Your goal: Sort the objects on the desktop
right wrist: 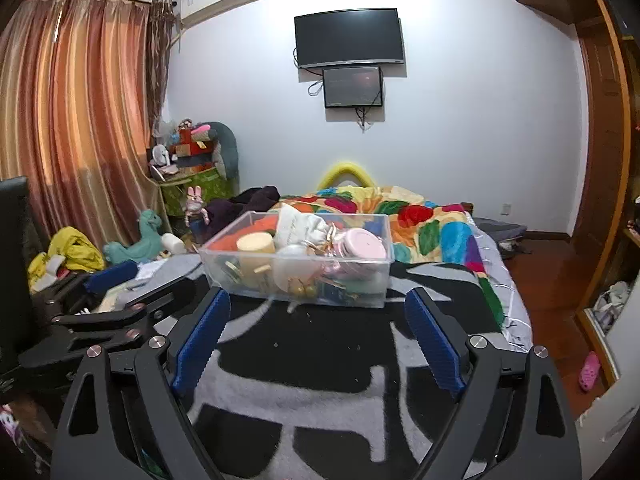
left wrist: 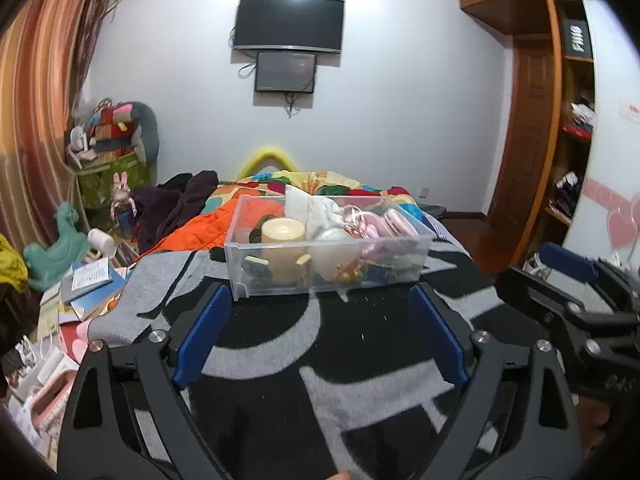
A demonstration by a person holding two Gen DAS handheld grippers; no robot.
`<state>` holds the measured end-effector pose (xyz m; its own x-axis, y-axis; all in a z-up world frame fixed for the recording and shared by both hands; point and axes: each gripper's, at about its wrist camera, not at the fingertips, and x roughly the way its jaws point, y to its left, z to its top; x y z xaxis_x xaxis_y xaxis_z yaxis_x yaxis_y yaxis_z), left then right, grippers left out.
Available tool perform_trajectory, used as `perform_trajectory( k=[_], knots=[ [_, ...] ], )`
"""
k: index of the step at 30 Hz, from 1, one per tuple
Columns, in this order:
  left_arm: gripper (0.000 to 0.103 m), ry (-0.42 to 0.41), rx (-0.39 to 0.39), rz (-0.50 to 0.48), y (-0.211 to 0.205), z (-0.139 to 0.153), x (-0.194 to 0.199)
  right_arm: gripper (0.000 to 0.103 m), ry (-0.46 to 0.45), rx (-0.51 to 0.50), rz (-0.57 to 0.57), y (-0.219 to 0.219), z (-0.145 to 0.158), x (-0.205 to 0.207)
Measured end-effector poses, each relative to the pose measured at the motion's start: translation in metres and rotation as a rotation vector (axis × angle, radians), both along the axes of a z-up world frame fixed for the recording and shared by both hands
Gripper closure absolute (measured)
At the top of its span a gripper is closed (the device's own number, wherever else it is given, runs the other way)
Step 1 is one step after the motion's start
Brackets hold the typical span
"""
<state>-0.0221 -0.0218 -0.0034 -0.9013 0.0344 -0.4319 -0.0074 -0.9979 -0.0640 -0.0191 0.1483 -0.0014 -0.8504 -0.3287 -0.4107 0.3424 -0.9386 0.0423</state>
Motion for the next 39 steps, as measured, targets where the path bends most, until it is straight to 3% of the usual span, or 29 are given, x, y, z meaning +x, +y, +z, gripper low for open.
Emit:
perform_trajectory(
  k=[3, 18, 39],
  knots=[
    [0.009, 0.006, -0.014, 0.012, 0.004, -0.005, 0.009, 0.015, -0.005, 0.001, 0.007, 0.001, -0.005, 0.002],
    [0.009, -0.05, 0.085, -0.002, -0.005, -0.021, 0.003, 0.015, -0.036, -0.001, -0.001, 0.004, -0.013, 0.004],
    [0.009, -0.059, 0.066, -0.023, 0.001, -0.023, 0.003, 0.014, -0.043, -0.014, 0.032, 0.0, -0.012, 0.007]
  ],
)
